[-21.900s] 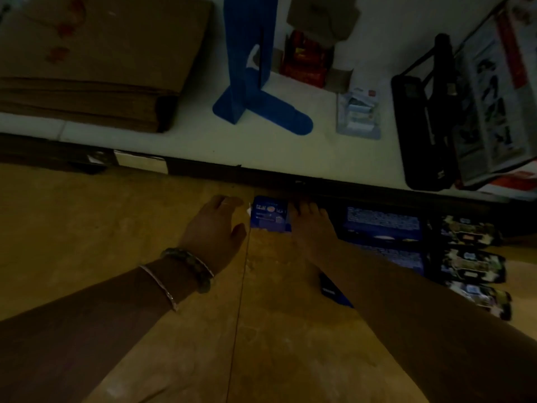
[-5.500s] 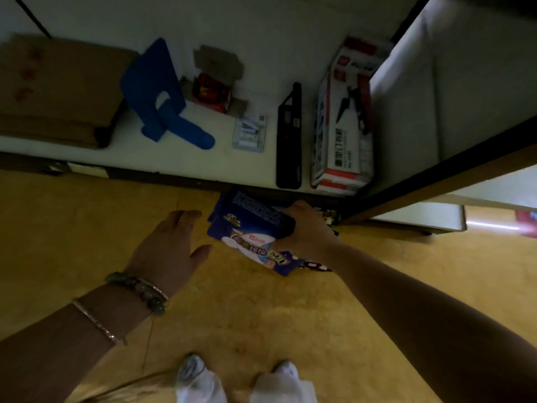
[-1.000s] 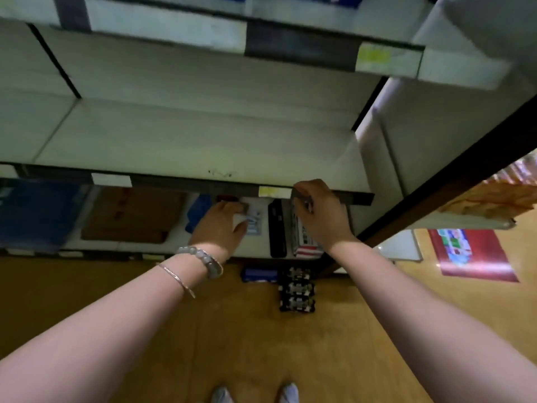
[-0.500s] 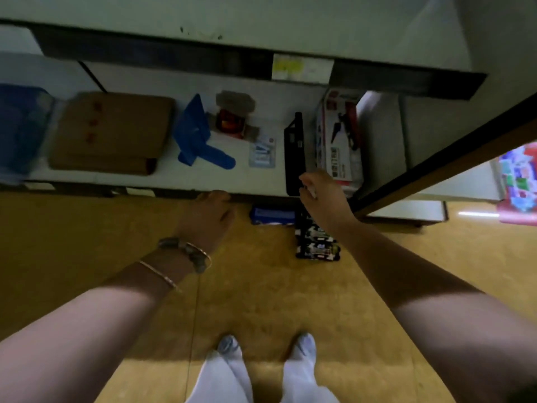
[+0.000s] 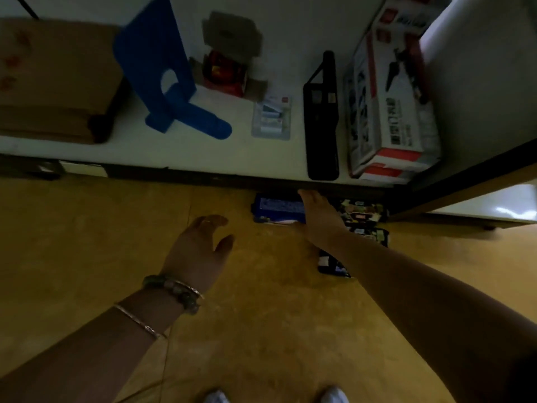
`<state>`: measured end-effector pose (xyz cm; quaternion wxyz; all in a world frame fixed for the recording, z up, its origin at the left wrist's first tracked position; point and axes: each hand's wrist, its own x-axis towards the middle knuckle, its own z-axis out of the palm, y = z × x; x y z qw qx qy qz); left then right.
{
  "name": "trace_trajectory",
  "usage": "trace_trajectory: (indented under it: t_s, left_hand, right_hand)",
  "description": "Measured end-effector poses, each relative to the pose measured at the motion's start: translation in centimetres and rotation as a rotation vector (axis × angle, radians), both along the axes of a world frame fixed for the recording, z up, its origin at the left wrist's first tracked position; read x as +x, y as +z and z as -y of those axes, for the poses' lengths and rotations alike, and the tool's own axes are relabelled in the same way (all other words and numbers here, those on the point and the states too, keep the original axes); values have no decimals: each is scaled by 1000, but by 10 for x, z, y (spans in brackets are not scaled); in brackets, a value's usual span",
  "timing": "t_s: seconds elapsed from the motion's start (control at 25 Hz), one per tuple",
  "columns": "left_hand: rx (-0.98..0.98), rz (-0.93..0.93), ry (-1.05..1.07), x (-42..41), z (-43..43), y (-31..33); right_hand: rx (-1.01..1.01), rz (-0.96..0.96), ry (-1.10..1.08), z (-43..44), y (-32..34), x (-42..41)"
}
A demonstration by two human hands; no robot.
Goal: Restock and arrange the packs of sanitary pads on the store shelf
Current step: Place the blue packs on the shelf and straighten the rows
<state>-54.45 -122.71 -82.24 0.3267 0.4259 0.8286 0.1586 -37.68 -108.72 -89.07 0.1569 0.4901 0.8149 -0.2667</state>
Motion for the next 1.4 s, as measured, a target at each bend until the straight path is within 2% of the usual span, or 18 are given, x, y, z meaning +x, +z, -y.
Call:
trace_trajectory:
  t_s: [0.2,0.32,0.44,0.6,0.76,0.92,1.4]
  left_hand:
    - [-85,21,3,-6,0,-64]
    - [-93,19,14,-9,-1,-83]
    - [-128,28,7,-7,-5,-88]
    - [-151,35,18,-6,-6,-72]
    - [-171,22,10,2,7,-33]
    - [-163,8,8,7,13,29]
    - [105,216,-12,14,-23,244]
  right_hand:
    - [61,228,150,-11,-77,-10]
    - [199,283,198,-11,-106,-13]
    - [264,289,224,-17,-117,-17]
    - [194,303,194,-18,-101,-15]
    - [61,190,76,-4,-44,-1]
    - [11,43,75,8,47,11]
    - [-18,-300,32,-5,349,32]
